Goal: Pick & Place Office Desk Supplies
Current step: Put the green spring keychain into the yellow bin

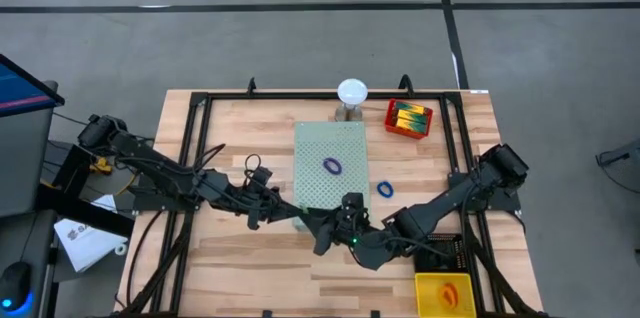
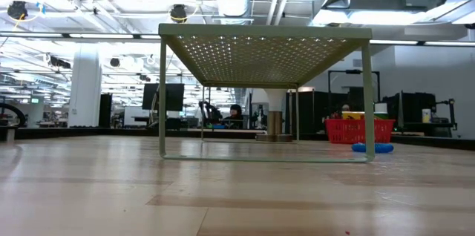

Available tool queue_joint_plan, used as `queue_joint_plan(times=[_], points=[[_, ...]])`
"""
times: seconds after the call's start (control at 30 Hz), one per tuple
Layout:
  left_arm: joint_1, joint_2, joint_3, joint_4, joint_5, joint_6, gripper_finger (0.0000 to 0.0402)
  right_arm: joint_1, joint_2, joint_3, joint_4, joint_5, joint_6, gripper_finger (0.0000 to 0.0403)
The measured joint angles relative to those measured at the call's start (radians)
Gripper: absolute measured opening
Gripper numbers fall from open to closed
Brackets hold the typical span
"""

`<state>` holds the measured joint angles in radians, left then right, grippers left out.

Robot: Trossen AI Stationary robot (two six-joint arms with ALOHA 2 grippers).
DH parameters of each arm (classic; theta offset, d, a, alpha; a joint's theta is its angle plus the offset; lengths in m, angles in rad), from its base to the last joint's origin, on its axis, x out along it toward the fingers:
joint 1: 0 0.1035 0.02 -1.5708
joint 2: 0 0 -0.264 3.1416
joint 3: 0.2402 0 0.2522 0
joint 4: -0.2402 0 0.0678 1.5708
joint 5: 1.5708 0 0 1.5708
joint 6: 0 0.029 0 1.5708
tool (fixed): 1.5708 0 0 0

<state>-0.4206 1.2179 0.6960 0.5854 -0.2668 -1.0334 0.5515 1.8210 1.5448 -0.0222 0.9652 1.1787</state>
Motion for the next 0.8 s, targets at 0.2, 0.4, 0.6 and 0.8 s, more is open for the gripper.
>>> queue_joint_plan(times=[0.2, 0.4, 0.6, 0.8], points=[[0.000, 0.000, 0.000, 0.001, 0.000, -0.002, 0.0000, -0.011, 0.000, 0.000, -0.001, -0.009, -0.012, 0.0125], [-0.001, 0.000, 0.001, 0.002, 0.000, -0.003, 0.0000, -0.018, 0.000, 0.000, -0.002, -0.038, -0.027, 0.0074], [-0.021, -0.001, 0.001, -0.003, -0.008, -0.002, 0.0000, -0.018, 0.000, 0.000, 0.002, -0.041, -0.031, 0.0018], [-0.045, -0.001, 0.002, -0.012, -0.012, -0.002, 0.0000, -0.017, 0.000, 0.000, 0.013, -0.045, -0.053, 0.0009]])
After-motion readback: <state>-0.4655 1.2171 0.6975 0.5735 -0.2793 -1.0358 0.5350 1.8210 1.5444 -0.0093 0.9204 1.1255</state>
